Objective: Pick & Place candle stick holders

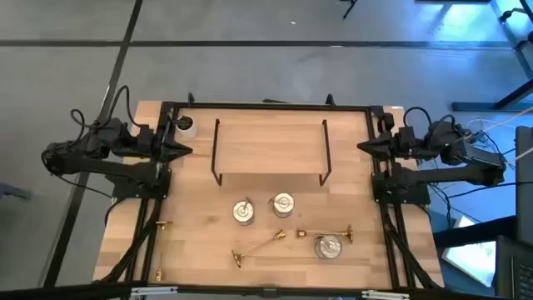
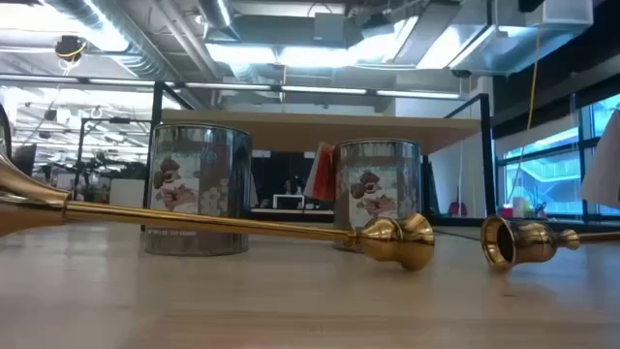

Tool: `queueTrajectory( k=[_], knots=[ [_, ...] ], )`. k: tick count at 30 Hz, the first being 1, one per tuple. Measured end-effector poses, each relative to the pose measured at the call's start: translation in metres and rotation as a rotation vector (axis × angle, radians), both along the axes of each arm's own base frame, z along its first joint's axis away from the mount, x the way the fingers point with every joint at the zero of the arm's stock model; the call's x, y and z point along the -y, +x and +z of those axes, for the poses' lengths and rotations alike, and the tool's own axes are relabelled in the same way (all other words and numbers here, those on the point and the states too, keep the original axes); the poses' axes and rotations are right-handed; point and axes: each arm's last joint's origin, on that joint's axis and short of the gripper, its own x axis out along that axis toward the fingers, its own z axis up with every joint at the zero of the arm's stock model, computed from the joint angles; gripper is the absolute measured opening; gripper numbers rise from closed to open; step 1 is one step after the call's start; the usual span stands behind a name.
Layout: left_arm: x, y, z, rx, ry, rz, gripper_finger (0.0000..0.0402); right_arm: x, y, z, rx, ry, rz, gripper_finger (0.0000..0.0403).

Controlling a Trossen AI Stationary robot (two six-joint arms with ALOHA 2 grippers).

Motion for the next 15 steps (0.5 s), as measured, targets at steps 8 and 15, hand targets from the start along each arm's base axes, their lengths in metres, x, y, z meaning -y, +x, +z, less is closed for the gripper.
queueTrajectory(
  k=[8, 15],
  knots=[
    [0.0, 0.0001, 0.0, -0.001, 0.0, 0.0, 0.0012, 0.0, 0.0, 0.0001, 0.0, 0.0, 0.0, 0.0007],
    [0.0, 0.0, 0.0, 0.0, 0.0, 0.0, 0.001, 0.0, -0.0001, 0.0001, 0.001, 0.0, 0.0, 0.0007]
  ],
)
